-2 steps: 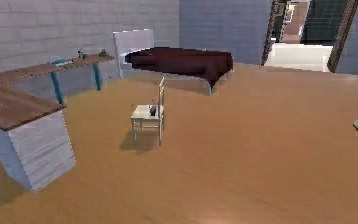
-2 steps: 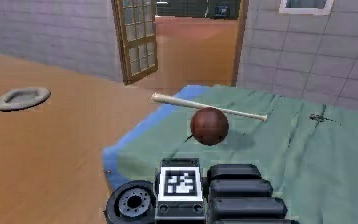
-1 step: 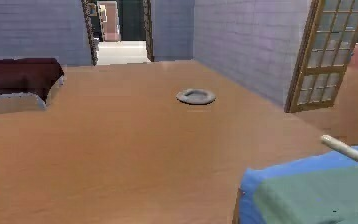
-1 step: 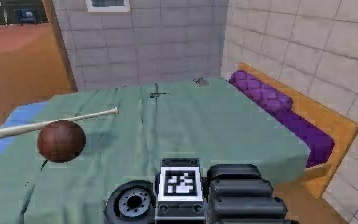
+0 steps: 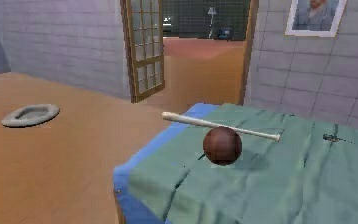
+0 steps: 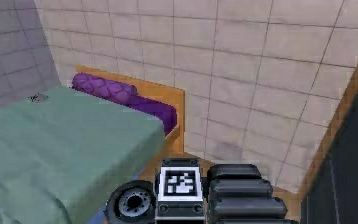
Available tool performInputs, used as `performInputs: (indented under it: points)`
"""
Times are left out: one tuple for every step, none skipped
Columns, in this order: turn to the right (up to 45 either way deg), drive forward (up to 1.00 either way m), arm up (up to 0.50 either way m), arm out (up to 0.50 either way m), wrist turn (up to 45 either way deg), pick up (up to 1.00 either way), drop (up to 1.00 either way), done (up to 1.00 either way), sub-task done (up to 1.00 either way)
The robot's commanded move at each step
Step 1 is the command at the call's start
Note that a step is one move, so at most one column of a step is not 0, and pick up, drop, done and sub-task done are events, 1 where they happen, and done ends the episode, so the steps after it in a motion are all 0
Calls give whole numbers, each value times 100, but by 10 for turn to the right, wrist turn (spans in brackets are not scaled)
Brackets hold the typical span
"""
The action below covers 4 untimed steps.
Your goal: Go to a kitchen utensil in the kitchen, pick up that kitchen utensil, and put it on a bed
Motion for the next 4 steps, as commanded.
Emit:
performInputs:
  points:
    - [270, 0, 0, 0, 0, 0, 0, 0, 0]
    - [0, 35, 0, 0, 0, 0, 0, 0, 0]
    - [-450, 0, 0, 0, 0, 0, 0, 0, 0]
    - [-450, 0, 0, 0, 0, 0, 0, 0, 0]
